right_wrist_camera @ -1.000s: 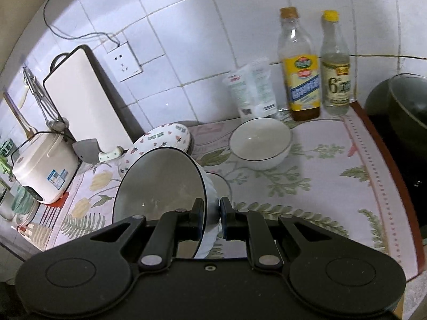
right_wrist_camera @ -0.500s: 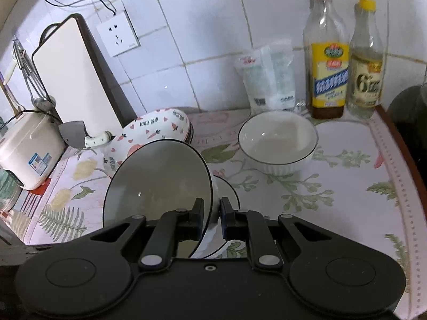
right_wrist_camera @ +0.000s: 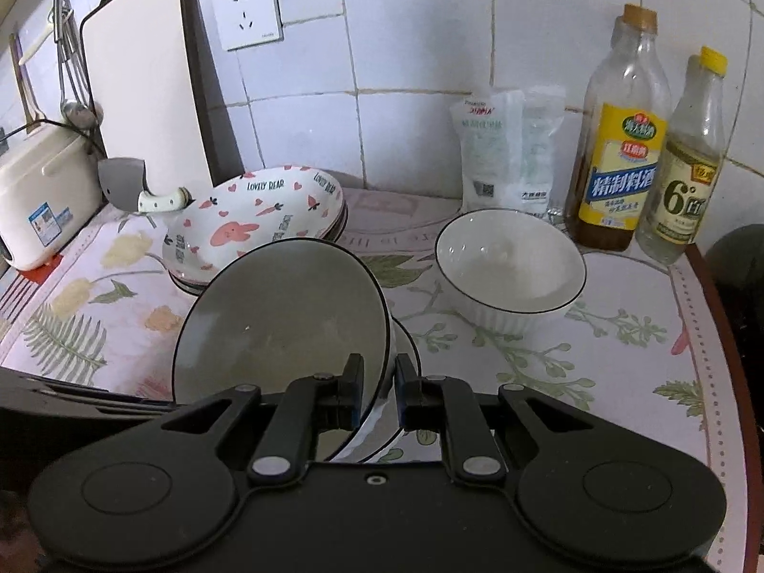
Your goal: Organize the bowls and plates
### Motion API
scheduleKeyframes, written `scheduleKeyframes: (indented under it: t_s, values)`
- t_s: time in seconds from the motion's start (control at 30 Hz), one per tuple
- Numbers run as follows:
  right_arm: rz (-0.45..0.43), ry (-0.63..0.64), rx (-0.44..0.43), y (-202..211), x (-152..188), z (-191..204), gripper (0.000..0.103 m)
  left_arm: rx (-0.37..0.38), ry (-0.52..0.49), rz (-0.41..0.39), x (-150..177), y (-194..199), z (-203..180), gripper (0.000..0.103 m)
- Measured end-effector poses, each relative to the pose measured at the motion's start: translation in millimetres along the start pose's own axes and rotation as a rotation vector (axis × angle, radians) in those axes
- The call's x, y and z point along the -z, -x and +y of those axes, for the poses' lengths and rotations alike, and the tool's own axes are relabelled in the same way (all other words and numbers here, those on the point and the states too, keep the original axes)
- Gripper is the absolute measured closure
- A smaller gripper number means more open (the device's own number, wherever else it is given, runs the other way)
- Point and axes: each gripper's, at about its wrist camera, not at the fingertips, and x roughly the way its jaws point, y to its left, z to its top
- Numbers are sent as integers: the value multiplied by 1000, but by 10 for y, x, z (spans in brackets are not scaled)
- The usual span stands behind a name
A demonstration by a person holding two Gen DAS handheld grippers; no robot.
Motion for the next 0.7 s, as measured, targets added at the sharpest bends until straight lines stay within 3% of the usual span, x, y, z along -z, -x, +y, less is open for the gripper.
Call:
scheduleKeyframes:
  t_s: [0.5,0.7]
  values:
    - [-9,169,91,-197,39,90,82,-36,-28,37,-90,-68,-36,84]
    - [-45,91,19,-101,66,-58,80,-10,3,24,-93,0,11,84]
